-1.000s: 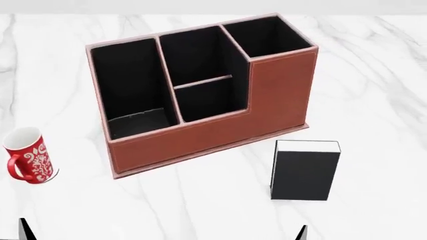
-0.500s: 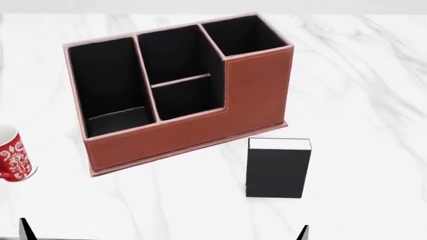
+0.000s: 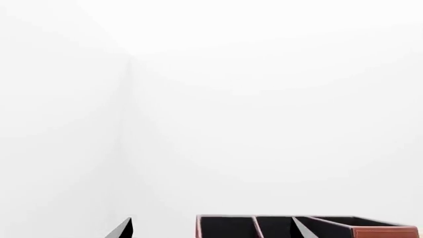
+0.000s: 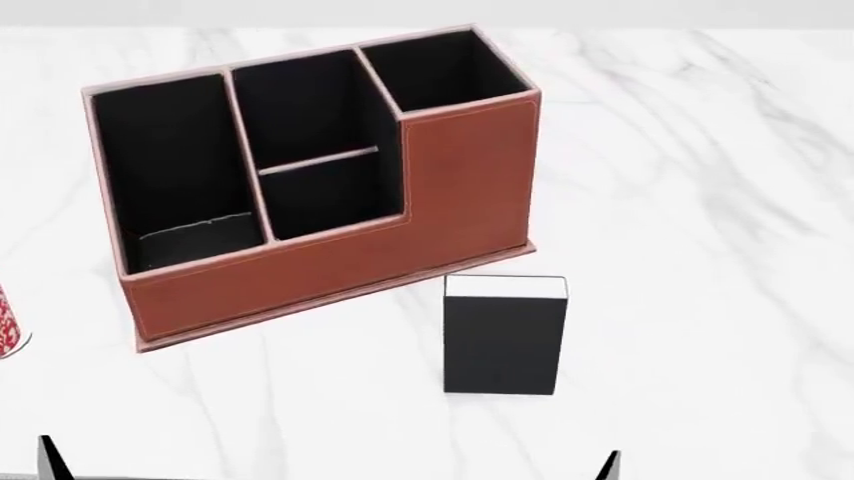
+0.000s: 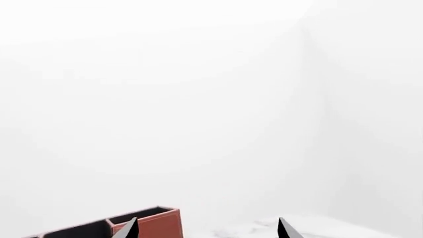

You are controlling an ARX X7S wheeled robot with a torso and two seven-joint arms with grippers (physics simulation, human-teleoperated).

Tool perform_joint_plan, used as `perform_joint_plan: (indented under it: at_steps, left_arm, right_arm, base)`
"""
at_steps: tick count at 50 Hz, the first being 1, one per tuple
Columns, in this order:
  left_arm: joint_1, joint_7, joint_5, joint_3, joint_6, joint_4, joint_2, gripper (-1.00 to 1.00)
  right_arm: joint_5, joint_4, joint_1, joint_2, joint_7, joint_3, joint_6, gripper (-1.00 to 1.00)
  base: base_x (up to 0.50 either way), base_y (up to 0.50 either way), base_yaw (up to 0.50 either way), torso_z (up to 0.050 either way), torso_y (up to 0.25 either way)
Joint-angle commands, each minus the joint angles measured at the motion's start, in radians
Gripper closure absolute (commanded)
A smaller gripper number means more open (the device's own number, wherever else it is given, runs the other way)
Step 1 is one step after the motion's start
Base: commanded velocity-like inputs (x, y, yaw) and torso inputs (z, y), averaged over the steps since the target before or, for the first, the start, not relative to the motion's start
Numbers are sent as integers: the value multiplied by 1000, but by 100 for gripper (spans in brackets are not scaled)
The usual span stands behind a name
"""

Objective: Pick up the book and place it in the back compartment of the caddy.

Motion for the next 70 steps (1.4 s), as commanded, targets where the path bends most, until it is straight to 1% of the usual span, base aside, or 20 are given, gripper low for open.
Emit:
perform_joint_plan:
  at_steps: [1, 18, 70]
  left_arm:
    - [0, -7, -3, 6, -1, 2, -7, -100]
    - [-7, -19, -6, 14, 3, -9, -15, -100]
    - [-12, -50, -6, 36, 1, -10, -35, -100]
  right_arm:
    - [2, -4, -6, 4, 8, -3, -21, -100]
    - [-53, 7, -20, -4, 31, 7, -105, -100]
    - [-56, 17, -10, 16, 66, -15, -102, -100]
  base:
    - [0, -113, 0, 0, 0]
    - [77, -10, 0, 0, 0]
    - [165, 0, 0, 0, 0]
